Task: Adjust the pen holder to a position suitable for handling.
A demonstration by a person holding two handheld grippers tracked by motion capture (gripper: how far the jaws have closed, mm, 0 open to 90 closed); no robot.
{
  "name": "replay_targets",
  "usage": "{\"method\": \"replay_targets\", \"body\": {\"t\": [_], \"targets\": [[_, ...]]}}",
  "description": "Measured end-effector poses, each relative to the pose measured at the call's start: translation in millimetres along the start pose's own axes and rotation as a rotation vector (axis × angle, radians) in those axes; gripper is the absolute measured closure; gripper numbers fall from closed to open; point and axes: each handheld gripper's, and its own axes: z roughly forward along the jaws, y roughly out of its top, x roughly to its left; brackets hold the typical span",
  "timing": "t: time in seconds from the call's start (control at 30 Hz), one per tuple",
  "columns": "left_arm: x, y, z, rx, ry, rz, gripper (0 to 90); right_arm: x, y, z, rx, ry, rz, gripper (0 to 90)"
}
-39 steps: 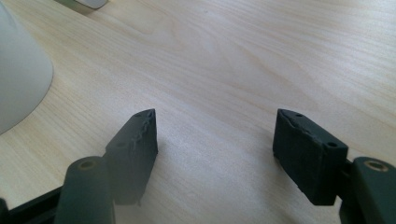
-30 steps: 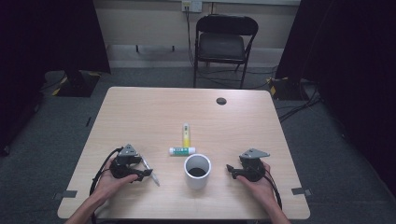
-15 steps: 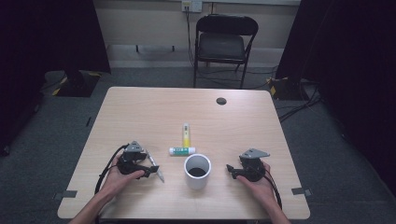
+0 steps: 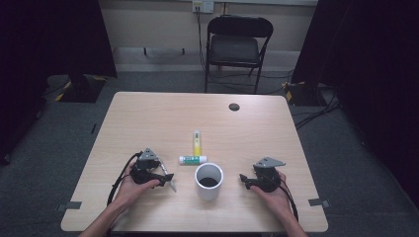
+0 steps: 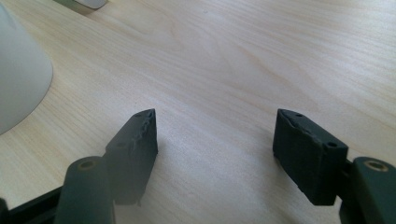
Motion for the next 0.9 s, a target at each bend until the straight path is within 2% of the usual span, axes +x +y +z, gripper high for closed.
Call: {"method": "replay_targets", "body": {"t": [0.1, 0.17, 0.23, 0.27, 0.3, 0.37, 0.4, 0.43, 0.5, 0.57, 0.63, 0.7, 0.77, 0.87, 0.9], "targets": [[-1.9, 0.8, 1.3, 0.000, 0.008, 0.005, 18.3, 0.1, 0.0, 0.0, 0.000, 0.000, 0.001, 30.2], [-2.9, 2.1, 2.0, 0.005, 0.018, 0.023, 18.2, 0.0, 0.0, 0.0, 0.000, 0.000, 0.000, 30.2], [-4.3, 3.4, 4.4, 0.006, 0.018, 0.019, 17.9, 0.0, 0.0, 0.0, 0.000, 0.000, 0.000, 30.2], [-4.8, 4.6, 5.8, 0.014, 0.028, 0.033, 18.0, 0.0, 0.0, 0.0, 0.000, 0.000, 0.001, 30.1], [-6.3, 4.6, 8.0, 0.009, 0.022, 0.018, 18.2, 0.1, 0.0, 0.0, 0.000, 0.001, 0.002, 30.2], [-7.8, 5.8, 8.3, 0.020, 0.036, 0.029, 18.0, -0.1, 0.0, 0.0, 0.000, 0.001, -0.001, 30.2], [-7.7, 5.6, 8.2, 0.011, 0.032, 0.024, 18.6, -0.1, 0.0, 0.0, 0.000, 0.002, 0.000, 30.2], [-5.9, 5.8, 6.9, 0.012, 0.033, 0.044, 19.1, -0.1, 0.0, 0.0, 0.000, 0.001, -0.001, 30.2], [-5.7, 5.1, 5.3, 0.011, 0.004, 0.039, 23.0, -0.1, 0.0, 0.0, 0.000, 0.002, -0.001, 30.2], [-5.1, 4.8, 3.6, 0.018, -0.006, 0.023, 24.5, 0.0, 0.0, 0.0, 0.000, 0.000, 0.000, 30.2], [-2.8, 5.1, 2.8, 0.022, -0.013, 0.034, 25.5, -0.1, 0.0, 0.0, 0.000, 0.002, 0.000, 30.2], [-2.4, 5.1, 4.1, 0.016, -0.015, 0.024, 24.7, -0.1, 0.0, 0.0, 0.000, 0.002, 0.000, 30.2], [-3.6, 6.4, 4.6, 0.028, -0.001, 0.034, 24.8, -0.1, 0.0, 0.0, 0.000, 0.000, 0.000, 30.2], [-2.6, 6.7, 0.9, 0.041, -0.018, 0.031, 28.5, 0.0, 0.0, 0.0, 0.000, 0.000, 0.000, 30.2], [-2.4, 5.9, -1.0, 0.036, -0.020, 0.017, 29.7, 0.0, 0.0, 0.0, 0.000, 0.000, 0.000, 30.2]]}}
